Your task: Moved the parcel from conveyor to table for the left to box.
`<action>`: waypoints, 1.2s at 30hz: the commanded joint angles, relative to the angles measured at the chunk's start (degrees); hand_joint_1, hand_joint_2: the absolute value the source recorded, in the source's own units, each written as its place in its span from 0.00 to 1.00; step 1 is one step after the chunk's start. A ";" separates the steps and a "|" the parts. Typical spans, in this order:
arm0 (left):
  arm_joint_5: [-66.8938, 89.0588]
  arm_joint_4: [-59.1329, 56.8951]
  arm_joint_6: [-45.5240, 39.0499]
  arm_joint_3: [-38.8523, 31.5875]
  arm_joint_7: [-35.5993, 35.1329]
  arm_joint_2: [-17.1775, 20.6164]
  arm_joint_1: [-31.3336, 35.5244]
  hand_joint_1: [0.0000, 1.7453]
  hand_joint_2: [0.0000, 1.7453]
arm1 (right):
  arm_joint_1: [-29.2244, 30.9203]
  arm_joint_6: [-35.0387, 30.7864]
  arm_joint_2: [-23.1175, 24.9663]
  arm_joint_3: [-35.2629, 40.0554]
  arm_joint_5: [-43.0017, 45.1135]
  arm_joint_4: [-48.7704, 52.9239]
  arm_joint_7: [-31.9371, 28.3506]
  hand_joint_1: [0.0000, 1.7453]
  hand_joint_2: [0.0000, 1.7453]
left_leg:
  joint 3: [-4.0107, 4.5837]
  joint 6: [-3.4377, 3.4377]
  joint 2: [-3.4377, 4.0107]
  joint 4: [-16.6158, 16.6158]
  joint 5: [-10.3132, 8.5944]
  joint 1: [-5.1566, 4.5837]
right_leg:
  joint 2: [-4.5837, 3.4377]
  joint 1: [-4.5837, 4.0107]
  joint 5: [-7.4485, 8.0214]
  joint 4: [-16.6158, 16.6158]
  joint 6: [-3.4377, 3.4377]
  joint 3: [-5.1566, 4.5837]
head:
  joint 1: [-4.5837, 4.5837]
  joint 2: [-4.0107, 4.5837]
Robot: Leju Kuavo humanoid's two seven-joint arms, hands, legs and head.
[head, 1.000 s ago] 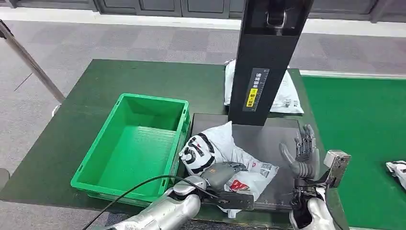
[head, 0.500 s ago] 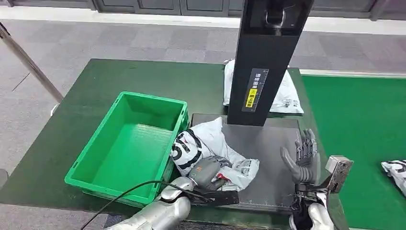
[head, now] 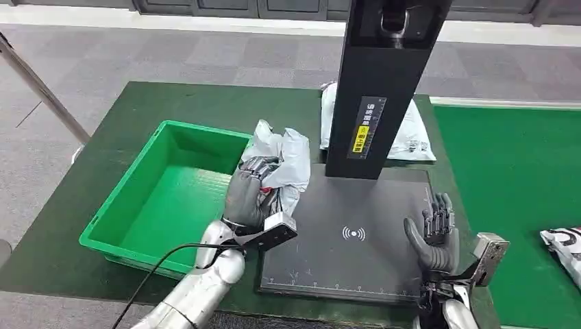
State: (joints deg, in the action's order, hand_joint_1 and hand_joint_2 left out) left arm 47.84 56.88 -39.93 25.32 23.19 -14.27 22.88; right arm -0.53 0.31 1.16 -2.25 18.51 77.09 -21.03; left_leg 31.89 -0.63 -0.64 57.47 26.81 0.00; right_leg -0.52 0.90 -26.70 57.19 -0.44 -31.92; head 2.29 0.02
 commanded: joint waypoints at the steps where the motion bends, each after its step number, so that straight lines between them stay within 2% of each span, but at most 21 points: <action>1: 6.73 10.82 -0.07 -16.96 4.35 -0.07 -3.71 1.00 1.00 | 3.96 0.21 0.77 -2.38 0.25 -5.87 -0.26 0.00 1.00 | 0.03 -0.01 0.29 -0.02 0.01 0.03 | -0.22 -0.04 0.08 -0.05 0.03 -0.09 | 0.00 0.00; 8: 6.91 10.95 -0.07 -16.77 4.30 -0.44 -4.01 1.00 1.00 | 3.62 0.22 0.77 -2.52 0.36 -5.65 -0.33 0.00 1.00 | 0.09 -0.01 0.09 -0.01 -0.01 0.01 | -0.06 0.00 0.05 -0.06 0.02 -0.10 | 0.00 0.00; 13: 18.44 16.45 -0.07 -22.20 2.37 -3.46 -8.89 1.00 1.00 | 3.53 0.44 0.79 -2.65 0.23 -5.36 -0.14 0.00 1.00 | 0.11 -0.03 0.17 -0.09 -0.04 0.04 | -0.08 -0.04 0.11 -0.16 0.05 -0.14 | 0.02 0.00; 15: 11.47 14.71 -0.07 -20.51 3.40 -2.48 -9.40 1.00 1.00 | 3.82 0.42 0.69 -2.62 0.14 -5.76 -0.09 0.00 1.00 | 0.06 0.00 0.13 -0.02 0.02 -0.01 | -0.10 0.01 0.03 -0.08 0.02 -0.09 | 0.00 0.00; 17: 14.35 17.50 -0.07 -23.56 3.80 -4.00 -10.56 1.00 1.00 | 4.23 0.50 0.80 -2.66 0.12 -6.33 0.03 0.00 1.00 | 0.08 -0.01 0.15 -0.05 0.00 0.03 | -0.10 -0.02 0.07 -0.12 0.03 -0.10 | 0.00 0.00; 19: 9.19 17.11 -0.07 -24.06 5.79 -4.13 -10.58 1.00 1.00 | 4.59 0.56 1.11 -2.72 0.07 -6.99 0.13 0.00 1.00 | 0.15 -0.01 0.19 -0.02 0.00 0.01 | -0.13 -0.01 0.08 -0.10 0.03 -0.19 | 0.00 0.00; 20: 7.67 18.49 -0.07 -26.17 9.02 -5.68 -10.92 1.00 1.00 | 4.77 0.59 1.28 -2.71 0.05 -7.34 0.16 0.00 1.00 | 0.14 -0.02 0.21 -0.08 -0.04 0.04 | -0.13 -0.04 0.12 -0.17 0.06 -0.17 | 0.02 0.02; 23: 10.92 22.62 -0.07 -30.50 7.95 -5.73 -11.21 1.00 1.00 | 5.27 0.61 1.32 -2.33 0.00 -8.46 0.17 0.00 1.00 | 0.20 -0.02 0.23 -0.02 -0.02 0.05 | -0.15 -0.05 0.11 -0.11 0.05 -0.25 | 0.02 0.00; 27: -8.11 23.35 -0.07 -32.29 16.81 -5.73 -11.11 1.00 1.00 | 4.46 0.61 0.68 -2.32 1.00 -8.77 -0.56 0.00 1.00 | 0.20 -0.02 0.24 -0.02 0.00 0.07 | -0.15 -0.07 0.10 -0.11 0.05 -0.22 | 0.02 0.00; 33: -11.61 23.99 -0.07 -31.17 16.81 -5.73 -11.29 1.00 1.00 | 4.30 0.65 0.65 -2.36 1.09 -8.84 -0.60 0.00 1.00 | 0.20 0.00 0.08 -0.01 -0.01 0.01 | -0.02 -0.02 0.03 -0.08 0.02 -0.22 | 0.02 0.00; 36: -23.34 29.17 -0.07 -27.71 16.81 -3.69 -12.98 1.00 1.00 | 5.03 0.85 0.60 -2.12 1.50 -10.12 -0.57 0.00 1.00 | 0.27 0.00 0.08 -0.02 -0.04 0.03 | 0.01 -0.04 0.08 -0.11 0.03 -0.27 | 0.00 0.02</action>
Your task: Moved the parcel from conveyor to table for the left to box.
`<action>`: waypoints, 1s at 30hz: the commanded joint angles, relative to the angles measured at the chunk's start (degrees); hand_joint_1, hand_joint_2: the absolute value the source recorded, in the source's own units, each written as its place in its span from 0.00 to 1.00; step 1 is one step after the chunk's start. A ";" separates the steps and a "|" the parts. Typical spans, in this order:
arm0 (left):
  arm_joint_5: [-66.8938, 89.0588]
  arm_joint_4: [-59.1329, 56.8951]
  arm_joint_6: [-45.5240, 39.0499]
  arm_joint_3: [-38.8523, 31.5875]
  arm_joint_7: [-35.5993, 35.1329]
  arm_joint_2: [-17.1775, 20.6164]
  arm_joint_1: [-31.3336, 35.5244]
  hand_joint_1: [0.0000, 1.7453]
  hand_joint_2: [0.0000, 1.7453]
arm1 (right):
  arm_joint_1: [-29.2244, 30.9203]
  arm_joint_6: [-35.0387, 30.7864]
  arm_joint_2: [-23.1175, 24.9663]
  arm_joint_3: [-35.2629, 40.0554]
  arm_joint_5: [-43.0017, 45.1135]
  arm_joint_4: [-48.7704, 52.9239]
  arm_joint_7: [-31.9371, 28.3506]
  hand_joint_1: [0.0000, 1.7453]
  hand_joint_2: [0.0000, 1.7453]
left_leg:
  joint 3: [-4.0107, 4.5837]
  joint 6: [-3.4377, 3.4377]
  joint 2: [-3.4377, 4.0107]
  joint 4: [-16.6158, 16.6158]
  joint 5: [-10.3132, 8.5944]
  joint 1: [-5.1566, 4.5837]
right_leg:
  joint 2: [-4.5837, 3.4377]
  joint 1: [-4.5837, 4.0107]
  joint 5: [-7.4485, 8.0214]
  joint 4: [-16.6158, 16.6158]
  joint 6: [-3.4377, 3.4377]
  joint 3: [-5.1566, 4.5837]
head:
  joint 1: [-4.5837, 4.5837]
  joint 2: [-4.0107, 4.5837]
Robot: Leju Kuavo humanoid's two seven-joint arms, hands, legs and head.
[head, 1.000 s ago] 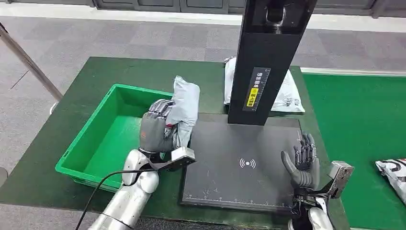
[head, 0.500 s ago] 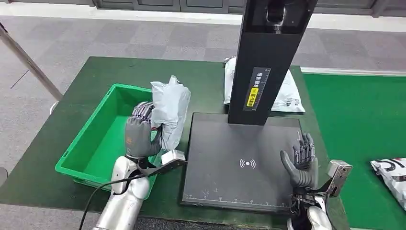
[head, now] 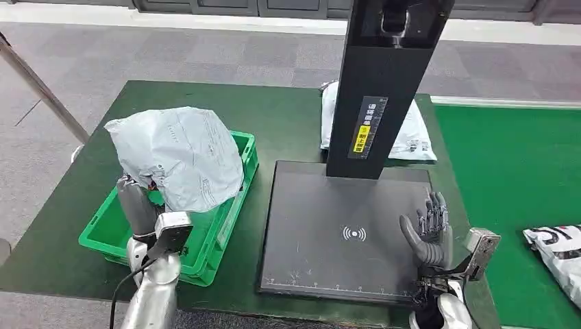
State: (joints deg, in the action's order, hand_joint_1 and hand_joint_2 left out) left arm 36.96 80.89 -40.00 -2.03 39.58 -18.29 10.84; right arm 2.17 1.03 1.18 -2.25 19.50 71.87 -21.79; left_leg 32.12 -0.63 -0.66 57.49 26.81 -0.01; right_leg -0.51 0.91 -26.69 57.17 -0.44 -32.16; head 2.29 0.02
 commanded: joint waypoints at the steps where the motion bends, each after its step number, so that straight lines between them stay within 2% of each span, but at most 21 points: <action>1: -15.73 6.33 0.00 0.52 0.42 1.00 -1.43 1.00 1.00 | 2.52 0.16 0.45 -1.87 0.53 -5.13 0.18 0.00 1.00 | 0.06 -0.01 0.13 -0.06 -0.06 0.09 | 0.00 -0.11 0.12 -0.17 0.04 -0.01 | 0.00 0.00; 4: -22.28 9.34 0.00 1.08 0.42 2.56 -2.89 1.00 1.00 | 2.85 0.14 0.05 -1.14 0.75 -5.70 0.17 0.00 1.00 | 0.02 -0.03 0.24 -0.07 -0.02 0.06 | -0.11 -0.07 0.11 -0.12 0.05 -0.03 | 0.00 0.00; 7: -22.78 10.20 0.00 0.27 0.42 2.59 -3.26 1.00 1.00 | 2.69 0.08 0.15 -0.80 0.99 -5.60 0.19 0.00 1.00 | 0.02 -0.02 0.14 -0.05 -0.01 0.04 | -0.05 -0.04 0.06 -0.08 0.04 -0.01 | 0.02 0.00; 11: -16.93 2.66 0.00 -2.40 0.42 2.43 -1.82 1.00 1.00 | 1.90 -0.35 0.30 -0.13 1.62 -4.71 0.54 0.00 1.00 | -0.05 -0.02 0.12 -0.11 -0.03 0.03 | -0.04 -0.04 0.07 -0.13 0.04 0.05 | 0.02 0.00; 12: -9.50 -2.55 0.00 -1.65 -3.89 3.70 -0.61 1.00 1.00 | 1.73 -0.49 0.19 0.09 1.70 -4.55 0.63 0.00 1.00 | -0.06 -0.01 0.03 -0.10 -0.03 0.00 | 0.03 -0.01 0.04 -0.10 0.03 0.08 | 0.02 0.02; 14: -11.17 -5.89 0.00 -4.04 -1.86 3.13 0.81 1.00 1.00 | 1.65 -0.65 0.15 0.29 1.87 -4.33 0.78 0.00 1.00 | -0.11 -0.02 -0.03 -0.17 -0.08 0.00 | 0.10 0.00 0.07 -0.16 0.04 0.13 | 0.02 0.00; 27: -11.17 -5.89 0.00 -4.04 -1.86 3.13 0.81 1.00 1.00 | 1.65 -0.65 0.15 0.29 1.87 -4.33 0.78 0.00 1.00 | 0.00 -0.02 0.08 -0.08 -0.05 0.04 | 0.04 -0.04 0.09 -0.12 0.04 0.00 | 0.02 0.00; 28: -7.46 -5.99 0.00 -6.00 -2.08 2.14 1.05 1.00 1.00 | 1.78 -0.67 0.16 0.35 1.91 -4.41 0.83 0.00 1.00 | 0.01 -0.01 0.05 -0.05 -0.04 0.02 | 0.05 -0.02 0.07 -0.08 0.03 -0.01 | 0.00 0.00; 29: -5.75 -7.25 0.00 -5.94 -4.04 2.37 1.41 1.00 1.00 | 1.76 -0.70 0.19 0.42 1.93 -4.34 0.89 0.00 1.00 | 0.02 -0.02 0.08 -0.07 -0.07 0.07 | 0.05 -0.07 0.12 -0.16 0.05 0.01 | 0.02 0.00; 30: -2.02 -13.16 0.52 1.33 -14.57 7.67 2.67 1.00 1.00 | 1.66 -0.78 -0.16 0.72 1.97 -4.14 1.20 0.00 1.00 | 0.03 -0.01 0.06 -0.03 -0.04 0.01 | 0.03 0.00 0.06 -0.05 0.02 -0.03 | 0.00 0.00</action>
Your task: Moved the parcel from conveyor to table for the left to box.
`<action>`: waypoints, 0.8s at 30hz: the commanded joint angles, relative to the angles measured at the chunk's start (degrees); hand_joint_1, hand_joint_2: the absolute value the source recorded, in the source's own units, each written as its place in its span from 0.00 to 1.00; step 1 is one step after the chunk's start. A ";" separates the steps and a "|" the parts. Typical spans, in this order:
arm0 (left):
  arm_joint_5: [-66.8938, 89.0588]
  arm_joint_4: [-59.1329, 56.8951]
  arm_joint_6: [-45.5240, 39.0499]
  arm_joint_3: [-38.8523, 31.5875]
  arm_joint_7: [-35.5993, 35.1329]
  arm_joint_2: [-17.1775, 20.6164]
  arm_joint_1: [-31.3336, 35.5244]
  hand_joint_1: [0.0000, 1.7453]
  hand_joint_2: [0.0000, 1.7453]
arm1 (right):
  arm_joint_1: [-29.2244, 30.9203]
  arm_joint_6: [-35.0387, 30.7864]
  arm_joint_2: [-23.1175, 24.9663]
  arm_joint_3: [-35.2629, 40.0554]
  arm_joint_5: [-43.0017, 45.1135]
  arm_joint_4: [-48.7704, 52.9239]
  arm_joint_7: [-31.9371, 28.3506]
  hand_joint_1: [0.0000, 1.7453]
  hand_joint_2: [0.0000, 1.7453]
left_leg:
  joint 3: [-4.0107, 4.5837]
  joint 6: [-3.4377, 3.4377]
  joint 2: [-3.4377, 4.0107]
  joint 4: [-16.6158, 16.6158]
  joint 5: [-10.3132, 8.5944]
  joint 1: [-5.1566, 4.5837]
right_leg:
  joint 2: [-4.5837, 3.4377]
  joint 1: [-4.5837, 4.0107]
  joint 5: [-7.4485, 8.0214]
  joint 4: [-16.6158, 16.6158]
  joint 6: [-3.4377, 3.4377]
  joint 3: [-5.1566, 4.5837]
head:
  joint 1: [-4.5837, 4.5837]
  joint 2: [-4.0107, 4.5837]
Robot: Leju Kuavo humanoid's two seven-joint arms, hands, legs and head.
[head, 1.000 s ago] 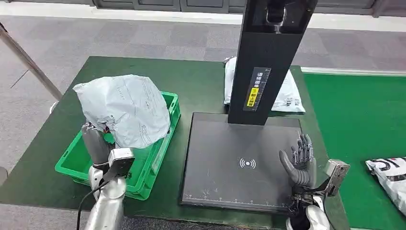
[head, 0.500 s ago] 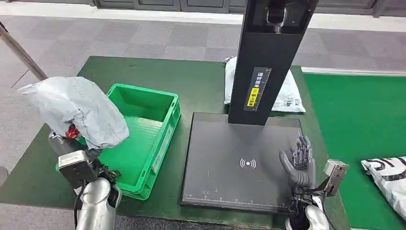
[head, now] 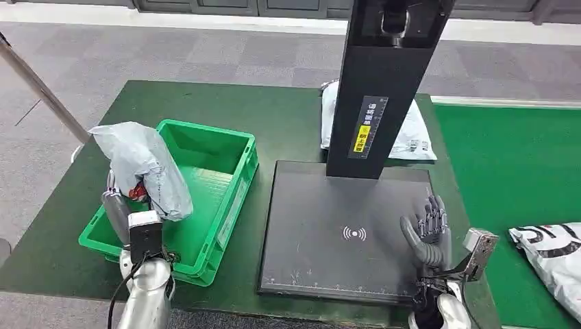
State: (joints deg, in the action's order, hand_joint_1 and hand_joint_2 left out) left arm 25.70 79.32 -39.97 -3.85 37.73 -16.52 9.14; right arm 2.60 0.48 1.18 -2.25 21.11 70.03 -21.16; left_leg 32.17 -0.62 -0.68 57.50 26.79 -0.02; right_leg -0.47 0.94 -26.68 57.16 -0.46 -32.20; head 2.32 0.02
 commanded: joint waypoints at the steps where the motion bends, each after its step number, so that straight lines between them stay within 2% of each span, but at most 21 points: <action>1: 15.48 -16.25 0.94 6.81 -19.01 8.34 5.78 0.43 1.00 | 1.51 -0.25 -0.33 0.79 0.39 -2.49 0.82 0.00 1.00 | -0.03 -0.04 0.10 -0.11 -0.07 0.07 | 0.01 -0.08 0.11 -0.14 0.07 0.04 | -0.02 0.00; 2: 16.29 -19.36 3.03 9.17 -20.33 9.38 6.93 0.00 1.00 | 1.82 -0.20 -0.43 0.76 0.46 -2.61 1.02 0.00 1.00 | -0.10 -0.05 0.00 -0.19 -0.13 0.01 | 0.09 -0.02 0.10 -0.15 0.07 0.10 | 0.00 0.00; 4: 21.51 -27.62 7.62 13.58 -26.00 10.49 10.11 0.00 1.00 | 2.50 0.20 -0.17 0.55 0.36 -2.55 1.77 0.00 1.00 | -0.10 -0.05 -0.11 -0.24 -0.19 -0.02 | 0.20 0.01 0.11 -0.19 0.07 0.11 | -0.02 0.00; 8: 22.75 -35.46 11.35 15.47 -27.83 9.09 13.27 0.00 1.00 | 2.32 0.62 0.01 0.61 -0.56 -2.37 2.87 0.00 1.00 | -0.06 0.01 -0.22 -0.10 -0.21 -0.02 | 0.27 0.02 0.12 -0.10 -0.03 0.10 | 0.00 0.00; 12: 19.36 -35.00 8.92 13.11 -26.19 7.44 14.71 0.00 1.00 | 2.24 0.73 0.39 -0.30 -2.29 -2.70 2.92 0.00 1.00 | -0.05 0.15 -0.77 -0.15 -0.51 -0.10 | 0.82 0.08 0.18 -0.18 -0.13 0.32 | -0.02 0.00; 13: 14.19 -32.25 7.64 10.79 -22.23 6.24 14.61 0.00 1.00 | 2.24 0.59 0.37 -0.33 -2.70 -2.76 2.94 0.00 1.00 | -0.07 0.19 -0.96 -0.12 -0.53 -0.15 | 1.03 0.14 0.08 -0.12 -0.21 0.39 | -0.02 0.00; 15: 9.89 -31.26 7.70 10.38 -20.14 5.65 16.84 0.00 1.00 | 2.78 0.34 0.36 -0.81 -3.03 -3.64 2.91 0.00 1.00 | 0.08 0.34 -1.35 -0.01 -0.65 -0.16 | 1.39 0.16 0.07 -0.03 -0.23 0.35 | -0.02 0.00; 16: 8.21 -30.36 8.37 10.76 -19.67 5.58 17.28 0.00 0.00 | 3.08 0.32 0.16 -0.88 -3.21 -4.07 2.87 0.00 1.00 | 0.60 0.30 -1.15 -0.11 -1.00 -0.06 | 1.27 0.06 0.49 -0.19 -0.17 -0.17 | -0.02 0.00; 17: 7.97 -30.01 8.51 11.03 -19.81 5.45 17.65 0.00 0.00 | 3.29 0.29 0.08 -0.97 -3.21 -4.27 2.86 0.00 1.00 | 0.35 0.31 -1.42 0.04 -0.69 -0.15 | 1.50 0.15 0.02 0.01 -0.19 0.13 | 0.00 0.00; 18: 7.33 -29.43 8.57 11.50 -19.98 5.47 17.77 0.00 0.00 | 3.52 0.34 -0.01 -1.03 -3.32 -4.52 2.72 0.00 1.00 | 0.73 0.30 -1.34 0.07 -0.82 -0.08 | 1.44 0.09 0.15 -0.02 -0.18 -0.25 | -0.02 0.00; 19: 6.54 -28.93 8.42 11.82 -19.58 5.37 17.77 0.00 0.00 | 3.68 0.31 -0.01 -1.14 -3.41 -4.64 2.64 0.00 1.00 | 0.53 0.32 -1.43 0.09 -0.78 -0.10 | 1.50 0.11 0.08 0.01 -0.22 -0.04 | -0.02 0.00; 20: 6.54 -28.93 8.42 11.82 -19.58 5.37 17.77 0.00 0.00 | 3.68 0.31 -0.01 -1.14 -3.41 -4.64 2.64 0.00 1.00 | 0.93 0.30 -1.31 0.05 -0.96 -0.04 | 1.42 0.05 0.31 -0.09 -0.19 -0.44 | 0.00 0.00; 22: 5.86 -28.44 8.14 11.84 -18.94 5.21 17.45 0.00 0.00 | 3.83 0.29 0.00 -1.16 -3.42 -4.71 2.65 0.00 1.00 | 0.86 0.08 -1.09 -0.04 -1.18 -0.05 | 1.19 0.05 0.53 -0.18 -0.07 -0.47 | 0.00 0.00; 24: -0.43 -25.80 8.81 11.61 -14.74 4.66 16.44 0.00 0.00 | 3.82 0.15 0.16 -1.42 -3.70 -4.68 2.37 0.00 1.00 | 0.58 0.23 -0.82 -0.06 -1.29 -0.08 | 0.92 0.08 1.04 -0.18 -0.24 -0.23 | -0.02 0.00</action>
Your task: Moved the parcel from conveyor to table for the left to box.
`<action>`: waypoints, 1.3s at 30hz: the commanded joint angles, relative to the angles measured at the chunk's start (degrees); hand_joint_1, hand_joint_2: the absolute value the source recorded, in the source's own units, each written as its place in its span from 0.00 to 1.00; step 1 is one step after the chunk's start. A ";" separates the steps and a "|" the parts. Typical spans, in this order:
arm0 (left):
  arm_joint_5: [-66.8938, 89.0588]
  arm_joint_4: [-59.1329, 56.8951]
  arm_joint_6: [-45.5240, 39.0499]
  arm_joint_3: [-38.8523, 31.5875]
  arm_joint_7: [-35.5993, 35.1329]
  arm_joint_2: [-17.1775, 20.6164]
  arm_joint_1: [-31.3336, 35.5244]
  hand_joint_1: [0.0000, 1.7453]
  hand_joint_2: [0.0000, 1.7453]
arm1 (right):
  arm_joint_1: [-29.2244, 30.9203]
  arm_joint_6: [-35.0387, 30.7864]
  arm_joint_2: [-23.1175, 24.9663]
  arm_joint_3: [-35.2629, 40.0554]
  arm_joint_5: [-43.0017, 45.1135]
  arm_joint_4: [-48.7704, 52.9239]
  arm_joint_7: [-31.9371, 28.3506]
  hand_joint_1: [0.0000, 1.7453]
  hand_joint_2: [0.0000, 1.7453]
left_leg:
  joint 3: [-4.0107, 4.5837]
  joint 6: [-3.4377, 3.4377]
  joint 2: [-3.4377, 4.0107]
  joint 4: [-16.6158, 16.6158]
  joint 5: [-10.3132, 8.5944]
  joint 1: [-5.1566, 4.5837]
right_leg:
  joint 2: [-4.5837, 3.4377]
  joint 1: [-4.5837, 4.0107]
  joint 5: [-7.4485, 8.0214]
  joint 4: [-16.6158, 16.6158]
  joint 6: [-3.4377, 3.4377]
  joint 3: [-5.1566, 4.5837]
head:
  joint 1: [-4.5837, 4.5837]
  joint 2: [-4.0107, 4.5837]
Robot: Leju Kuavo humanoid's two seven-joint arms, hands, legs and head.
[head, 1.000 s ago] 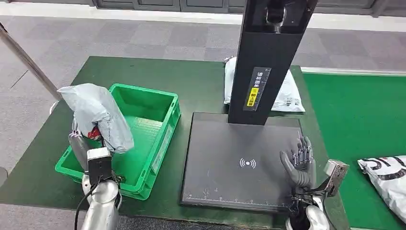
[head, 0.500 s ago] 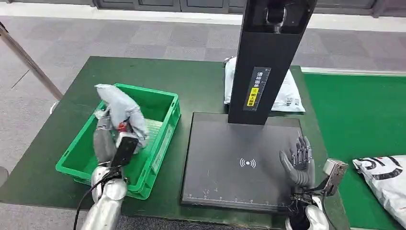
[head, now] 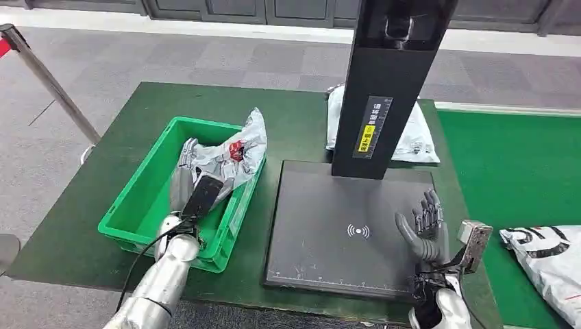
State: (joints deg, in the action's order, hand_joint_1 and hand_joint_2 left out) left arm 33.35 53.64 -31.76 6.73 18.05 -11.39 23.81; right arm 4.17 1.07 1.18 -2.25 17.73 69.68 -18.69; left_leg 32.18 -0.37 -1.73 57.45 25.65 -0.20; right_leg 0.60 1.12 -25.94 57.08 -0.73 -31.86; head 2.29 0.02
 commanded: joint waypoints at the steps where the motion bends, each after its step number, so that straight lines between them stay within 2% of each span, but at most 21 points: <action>1: -10.87 1.39 0.88 0.71 6.54 -0.93 1.21 0.00 0.00 | 2.16 -0.63 0.11 -1.48 -0.58 -4.29 -0.35 0.00 1.00 | 0.55 -0.02 0.28 0.03 -0.15 0.05 | -0.20 -0.06 0.25 -0.04 0.03 -0.57 | 0.00 0.02; 4: -18.80 7.98 3.14 2.80 9.53 -1.84 -1.78 0.00 0.00 | 1.89 -1.87 0.26 -2.36 -1.60 -3.58 -1.42 0.00 1.00 | 0.74 -0.06 0.52 0.06 -0.12 0.11 | -0.46 -0.12 0.32 -0.06 0.09 -0.81 | 0.00 0.00; 7: -25.49 12.69 8.66 7.82 10.41 -2.68 -3.95 0.00 0.00 | 1.39 -4.54 0.42 -3.92 -3.25 -1.63 -2.15 0.00 1.00 | 0.93 -0.06 0.54 0.04 -0.10 0.10 | -0.48 -0.12 0.32 -0.12 0.11 -1.01 | 0.00 0.00; 8: -27.29 13.29 10.93 10.51 10.23 -3.03 -4.45 0.00 1.00 | 1.34 -6.47 0.16 -4.56 -4.84 -1.39 -2.27 0.00 1.00 | 0.97 -0.03 0.38 0.10 -0.10 0.03 | -0.39 -0.04 0.26 0.00 0.06 -1.05 | 0.02 0.00; 10: -29.15 12.55 15.80 15.19 8.88 -2.87 -4.76 0.00 1.00 | 1.38 -8.48 -0.50 -5.82 -7.21 -1.98 -2.30 0.00 1.00 | 1.06 -0.03 0.46 0.08 -0.07 0.10 | -0.42 -0.12 0.28 -0.10 0.09 -1.13 | 0.00 0.00; 13: -29.24 10.74 16.81 17.76 9.01 -3.17 -4.97 0.00 1.00 | 1.64 -9.44 -1.15 -7.01 -8.87 -3.17 -2.73 0.00 1.00 | 1.15 0.00 0.32 0.05 -0.12 0.03 | -0.32 -0.04 0.27 -0.13 0.05 -1.20 | 0.00 0.00; 15: -30.82 7.22 21.18 20.71 7.60 -2.97 -4.38 0.00 1.00 | 2.28 -12.72 -2.03 -7.91 -14.11 -5.41 -2.49 0.00 1.00 | 1.21 0.05 0.45 0.06 -0.06 0.02 | -0.45 -0.03 0.29 -0.12 0.05 -1.26 | 0.00 0.00; 16: -31.27 5.30 22.31 21.79 7.61 -3.36 -4.21 0.00 1.00 | 2.69 -13.36 -2.68 -8.51 -15.19 -6.91 -2.25 0.00 0.00 | 1.20 0.04 0.49 0.05 -0.04 0.02 | -0.49 -0.03 0.29 -0.13 0.05 -1.25 | 0.00 0.00; 17: -32.15 2.30 23.03 22.99 8.10 -3.96 -3.80 0.00 1.00 | 3.48 -15.31 -3.74 -9.17 -17.93 -9.44 -2.25 0.00 1.00 | 1.19 0.03 0.51 0.07 -0.01 0.01 | -0.54 -0.02 0.28 -0.10 0.04 -1.28 | 0.00 0.00; 20: -34.06 -1.22 24.34 25.11 11.16 -4.77 -3.45 0.00 1.00 | 6.19 -18.13 -5.91 -11.72 -21.40 -16.17 -2.71 0.00 1.00 | 1.14 0.07 0.55 0.00 -0.02 0.02 | -0.56 -0.04 0.33 -0.23 0.02 -1.24 | 0.02 0.00; 25: -34.06 -1.22 24.34 25.11 11.16 -4.77 -3.45 0.00 1.00 | 6.19 -18.13 -5.91 -11.72 -21.40 -16.17 -2.71 0.00 1.00 | 1.14 0.07 0.55 0.00 -0.02 0.02 | -0.56 -0.04 0.33 -0.23 0.02 -1.24 | 0.02 0.00; 28: -33.01 -2.29 25.12 28.17 12.19 -4.97 -3.13 0.00 1.00 | 7.95 -21.67 -8.42 -13.71 -24.64 -21.49 -2.80 0.00 1.00 | 1.11 0.07 0.56 -0.03 -0.04 0.03 | -0.55 -0.05 0.35 -0.30 0.01 -1.19 | 0.00 0.00; 30: -32.91 -2.23 24.93 28.49 12.14 -4.83 -2.87 0.00 1.00 | 8.33 -21.21 -8.44 -14.16 -24.75 -22.22 -3.42 0.00 1.00 | 1.21 0.10 0.58 0.07 0.02 -0.01 | -0.61 0.00 0.30 -0.15 -0.02 -1.31 | 0.02 0.00; 32: -32.57 -2.65 27.70 30.37 11.30 -4.66 -2.49 0.00 1.00 | 8.83 -25.97 -9.92 -14.63 -28.09 -24.19 -1.52 0.00 1.00 | 1.26 0.09 0.82 0.10 0.07 0.01 | -0.83 -0.03 0.37 -0.16 -0.02 -1.42 | 0.02 0.00; 35: -30.85 -6.40 27.42 32.94 10.95 -5.86 -1.72 0.00 1.00 | 10.02 -30.97 -14.08 -17.75 -32.05 -31.11 -0.20 0.00 1.00 | 1.30 0.10 0.69 0.11 0.03 0.03 | -0.69 -0.06 0.36 -0.19 -0.02 -1.42 | 0.02 0.00; 39: -30.76 -7.32 27.05 33.13 11.33 -6.14 -1.51 0.00 1.00 | 10.06 -30.23 -14.57 -18.60 -32.09 -31.93 -1.05 0.00 1.00 | 1.26 0.16 0.57 0.08 0.04 0.04 | -0.51 -0.07 0.35 -0.32 -0.07 -1.27 | 0.00 0.00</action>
State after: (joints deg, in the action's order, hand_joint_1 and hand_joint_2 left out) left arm 1.86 54.07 -4.13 34.41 29.29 -17.92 19.18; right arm 11.02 -28.21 -9.57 -13.85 -12.82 49.78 -19.61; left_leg 33.60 -0.22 -0.98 57.65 25.72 -0.24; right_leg -0.23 1.15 -25.61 57.05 -0.82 -33.45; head 2.29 0.02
